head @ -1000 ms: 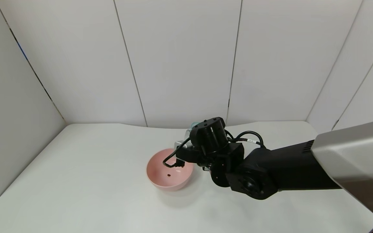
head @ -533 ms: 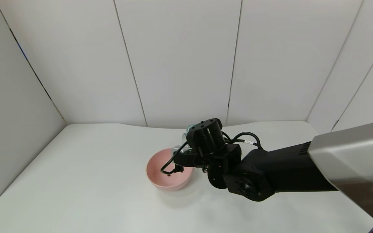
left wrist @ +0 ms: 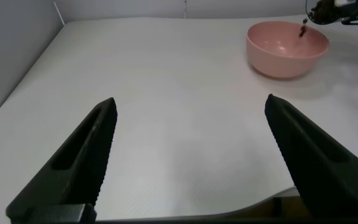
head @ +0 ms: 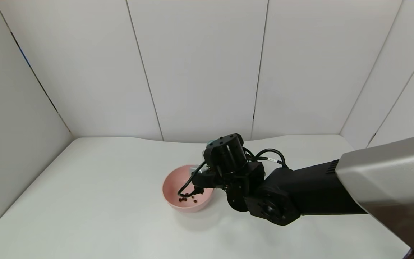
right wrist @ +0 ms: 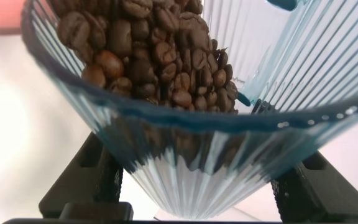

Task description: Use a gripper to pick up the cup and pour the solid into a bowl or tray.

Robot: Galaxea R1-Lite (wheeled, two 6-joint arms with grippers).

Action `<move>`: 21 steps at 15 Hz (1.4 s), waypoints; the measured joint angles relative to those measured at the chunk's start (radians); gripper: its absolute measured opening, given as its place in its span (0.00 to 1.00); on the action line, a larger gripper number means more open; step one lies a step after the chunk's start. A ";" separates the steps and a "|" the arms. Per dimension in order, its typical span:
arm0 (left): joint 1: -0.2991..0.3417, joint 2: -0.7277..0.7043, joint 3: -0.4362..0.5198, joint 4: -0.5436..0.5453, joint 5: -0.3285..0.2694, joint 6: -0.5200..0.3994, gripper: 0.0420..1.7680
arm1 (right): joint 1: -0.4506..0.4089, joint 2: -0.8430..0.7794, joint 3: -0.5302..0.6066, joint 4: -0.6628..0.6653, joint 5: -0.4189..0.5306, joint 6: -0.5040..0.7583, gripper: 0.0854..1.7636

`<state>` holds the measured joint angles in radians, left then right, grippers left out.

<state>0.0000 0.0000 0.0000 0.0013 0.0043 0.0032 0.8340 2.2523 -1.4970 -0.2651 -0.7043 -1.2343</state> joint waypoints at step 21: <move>0.000 0.000 0.000 0.000 0.000 0.000 0.97 | 0.033 0.050 -0.084 -0.016 -0.073 -0.155 0.74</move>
<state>0.0000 0.0000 0.0000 0.0017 0.0038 0.0032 0.8668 2.3019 -1.5813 -0.2809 -0.7774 -1.3889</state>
